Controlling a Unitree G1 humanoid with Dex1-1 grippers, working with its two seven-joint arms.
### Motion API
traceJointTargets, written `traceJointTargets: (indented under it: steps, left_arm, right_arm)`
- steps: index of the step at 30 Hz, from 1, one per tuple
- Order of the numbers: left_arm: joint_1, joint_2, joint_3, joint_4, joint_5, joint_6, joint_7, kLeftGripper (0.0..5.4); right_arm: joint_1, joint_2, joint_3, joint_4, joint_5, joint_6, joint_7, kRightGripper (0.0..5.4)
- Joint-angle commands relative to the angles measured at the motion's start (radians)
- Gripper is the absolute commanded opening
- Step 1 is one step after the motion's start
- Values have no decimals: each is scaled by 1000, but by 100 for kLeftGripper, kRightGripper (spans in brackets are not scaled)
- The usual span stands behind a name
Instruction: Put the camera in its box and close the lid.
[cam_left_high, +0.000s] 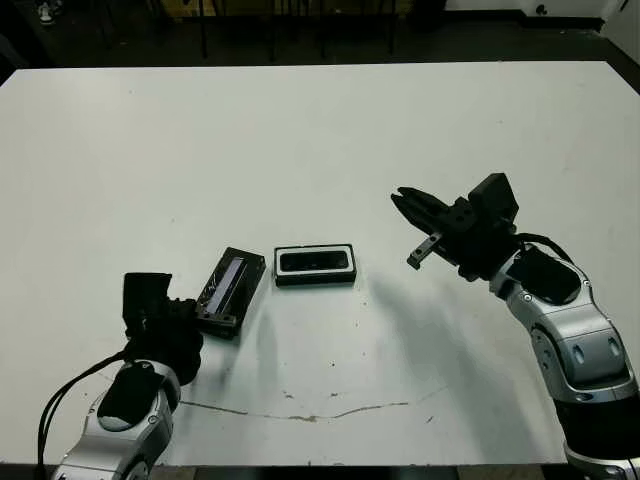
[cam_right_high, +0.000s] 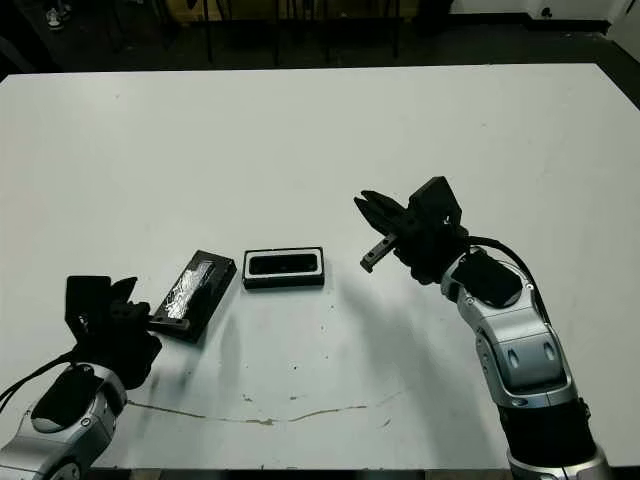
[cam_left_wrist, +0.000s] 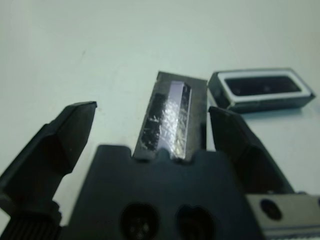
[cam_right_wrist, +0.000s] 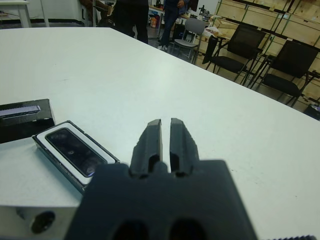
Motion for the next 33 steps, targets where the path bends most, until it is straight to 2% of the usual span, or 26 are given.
traceJointTargets:
  steps: [1, 17, 28, 33]
  left_arm:
    - [38, 65, -26, 36, 33, 0, -16, 539]
    - [55, 99, -38, 81, 30, -73, -54, 539]
    - [43, 133, -47, 139, 45, -93, -71, 539]
    - [21, 166, -57, 144, 63, -68, -81, 539]
  right_arm:
    - [17, -8, 0, 3, 0, 9, 1, 0]
    - [19, -12, 2, -3, -4, 16, -2, 0]
    - [15, -13, -2, 6, 0, 7, 4, 0]
    - [12, -16, 2, 9, -7, 3, 5, 0]
